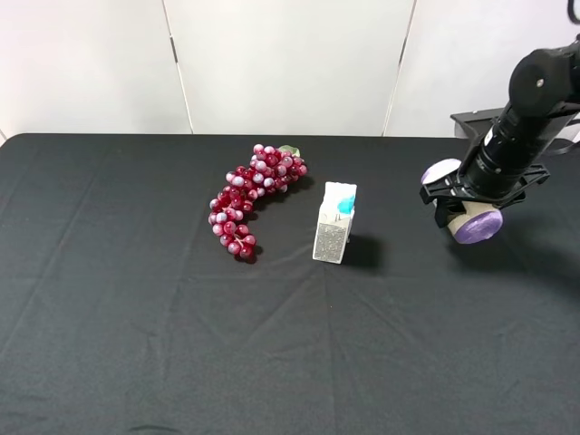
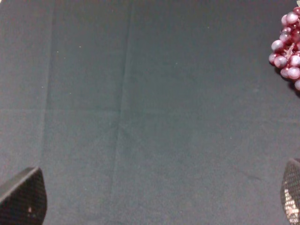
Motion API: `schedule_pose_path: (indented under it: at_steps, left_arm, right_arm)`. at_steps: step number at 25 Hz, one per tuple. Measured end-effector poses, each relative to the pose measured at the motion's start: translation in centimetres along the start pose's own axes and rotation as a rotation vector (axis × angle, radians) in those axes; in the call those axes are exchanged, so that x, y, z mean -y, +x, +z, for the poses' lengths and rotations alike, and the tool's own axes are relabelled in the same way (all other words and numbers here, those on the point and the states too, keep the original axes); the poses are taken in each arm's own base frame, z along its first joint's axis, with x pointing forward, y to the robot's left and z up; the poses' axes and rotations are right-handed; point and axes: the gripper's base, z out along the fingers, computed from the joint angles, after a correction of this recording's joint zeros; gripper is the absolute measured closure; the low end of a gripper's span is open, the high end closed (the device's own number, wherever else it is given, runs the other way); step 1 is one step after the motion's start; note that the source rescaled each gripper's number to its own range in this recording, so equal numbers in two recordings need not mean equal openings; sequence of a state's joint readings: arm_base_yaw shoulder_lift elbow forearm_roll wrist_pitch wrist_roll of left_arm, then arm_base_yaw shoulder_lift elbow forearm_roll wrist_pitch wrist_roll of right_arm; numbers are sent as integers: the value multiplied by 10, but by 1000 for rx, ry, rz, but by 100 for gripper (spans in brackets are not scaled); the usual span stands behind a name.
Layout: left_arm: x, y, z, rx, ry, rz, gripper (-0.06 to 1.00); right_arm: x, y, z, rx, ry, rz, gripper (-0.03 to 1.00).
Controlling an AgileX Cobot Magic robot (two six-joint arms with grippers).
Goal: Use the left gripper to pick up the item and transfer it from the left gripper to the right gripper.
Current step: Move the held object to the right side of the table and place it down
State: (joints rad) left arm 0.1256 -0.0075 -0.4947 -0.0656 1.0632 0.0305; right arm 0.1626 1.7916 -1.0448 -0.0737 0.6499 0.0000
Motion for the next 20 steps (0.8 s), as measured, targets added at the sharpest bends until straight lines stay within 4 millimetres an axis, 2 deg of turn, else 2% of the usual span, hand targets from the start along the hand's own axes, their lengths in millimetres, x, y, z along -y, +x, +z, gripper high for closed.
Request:
schedule_pose_path:
  at_steps: [9,20]
  left_arm:
    - [0,0,0,0,0,0,-6]
    - [0,0,0,0,0,0,-6]
  right_arm:
    - [-1,1,12,-24,-2,-2,95]
    - [-1,2,14,-44,-3,-9,95]
